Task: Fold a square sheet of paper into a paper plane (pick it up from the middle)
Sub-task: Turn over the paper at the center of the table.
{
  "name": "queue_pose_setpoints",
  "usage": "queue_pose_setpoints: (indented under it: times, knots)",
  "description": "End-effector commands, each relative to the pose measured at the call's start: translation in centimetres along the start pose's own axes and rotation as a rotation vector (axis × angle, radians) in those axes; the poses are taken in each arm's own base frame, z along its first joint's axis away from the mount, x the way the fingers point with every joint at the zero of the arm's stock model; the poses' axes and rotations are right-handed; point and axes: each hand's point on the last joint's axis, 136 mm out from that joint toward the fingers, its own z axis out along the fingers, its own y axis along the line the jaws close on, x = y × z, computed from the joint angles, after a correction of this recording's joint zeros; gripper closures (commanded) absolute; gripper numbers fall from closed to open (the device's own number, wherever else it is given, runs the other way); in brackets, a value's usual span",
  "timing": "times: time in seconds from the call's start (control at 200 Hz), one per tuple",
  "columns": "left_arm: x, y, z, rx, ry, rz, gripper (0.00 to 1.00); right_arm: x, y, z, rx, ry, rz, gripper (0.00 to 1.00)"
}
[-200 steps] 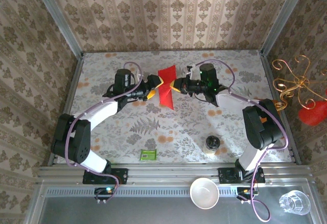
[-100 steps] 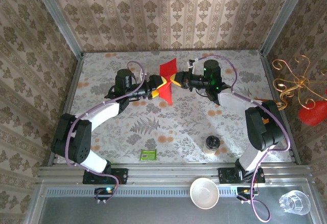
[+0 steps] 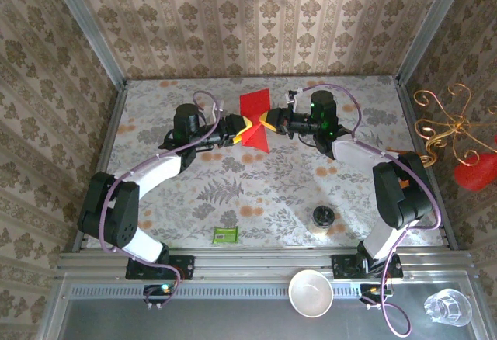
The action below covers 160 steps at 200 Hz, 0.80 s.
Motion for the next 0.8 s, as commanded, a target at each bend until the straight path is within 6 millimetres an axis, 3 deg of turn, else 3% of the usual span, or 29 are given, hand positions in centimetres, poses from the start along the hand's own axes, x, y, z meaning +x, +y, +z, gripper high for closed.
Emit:
queue_pose_setpoints:
  times: [0.0, 0.285, 0.51, 0.69, 0.795]
  knots:
    - [-0.6, -0.6, 0.0, 0.034, 0.002, 0.019, 0.59, 0.5, -0.2, -0.1, -0.014, 0.029, 0.009, 0.88]
    - [-0.9, 0.7, 0.1, 0.007, -0.007, -0.003, 0.81, 0.6, -1.5, -0.5, 0.042, 0.027, 0.026, 0.72]
    - [-1.1, 2.7, -1.1, -0.074, -0.011, 0.006, 0.87, -0.2, -5.6, -3.3, 0.23, -0.051, 0.069, 0.59]
    - [-0.5, 4.3, -3.8, -0.382, 0.031, 0.128, 0.88, -0.8, -8.0, -6.6, 0.444, -0.121, 0.034, 0.57]
    - [-0.6, 5.2, -6.2, -0.633, 0.052, 0.23, 0.89, -1.0, -8.2, -7.7, 0.523, -0.14, -0.005, 0.58]
